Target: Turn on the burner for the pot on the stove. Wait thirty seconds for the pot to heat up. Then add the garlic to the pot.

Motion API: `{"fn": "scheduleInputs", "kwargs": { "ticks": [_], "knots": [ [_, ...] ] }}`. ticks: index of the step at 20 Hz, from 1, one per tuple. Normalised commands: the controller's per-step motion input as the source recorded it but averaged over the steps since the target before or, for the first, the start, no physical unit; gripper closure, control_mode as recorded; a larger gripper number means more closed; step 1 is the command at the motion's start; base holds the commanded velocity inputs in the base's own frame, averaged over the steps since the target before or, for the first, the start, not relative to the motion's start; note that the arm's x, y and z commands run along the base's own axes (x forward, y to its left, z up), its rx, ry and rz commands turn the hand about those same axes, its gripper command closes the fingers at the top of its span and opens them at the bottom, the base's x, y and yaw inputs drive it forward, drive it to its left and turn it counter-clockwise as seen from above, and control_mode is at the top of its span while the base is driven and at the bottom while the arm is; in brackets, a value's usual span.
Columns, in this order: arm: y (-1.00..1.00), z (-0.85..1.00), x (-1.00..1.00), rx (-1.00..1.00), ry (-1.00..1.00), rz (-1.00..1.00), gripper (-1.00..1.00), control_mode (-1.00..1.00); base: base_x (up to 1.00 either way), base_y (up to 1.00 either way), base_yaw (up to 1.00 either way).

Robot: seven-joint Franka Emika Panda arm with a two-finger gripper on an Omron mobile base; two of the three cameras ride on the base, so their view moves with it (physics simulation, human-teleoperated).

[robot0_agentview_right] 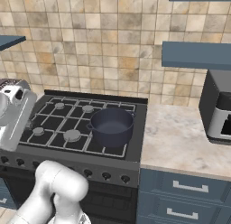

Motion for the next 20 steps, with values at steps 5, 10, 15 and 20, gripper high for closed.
{"fn": "scheduleInputs", "kwargs": {
  "ticks": [5,10,15,20],
  "knots": [
    [0.6,0.7,0.5,-0.22,0.49,0.03,1.0,-1.0,0.0,0.0,0.0],
    [0.4,0.13,0.38,-0.2,0.5,0.14,1.0,-1.0,0.0,0.0,0.0],
    [0.11,-0.15,0.09,-0.01,0.08,0.03,1.0,-1.0,0.0,0.0,0.0],
    [0.38,-0.19,0.13,0.02,0.02,-0.23,1.0,-1.0,0.0,0.0,0.0]
  ]
}}
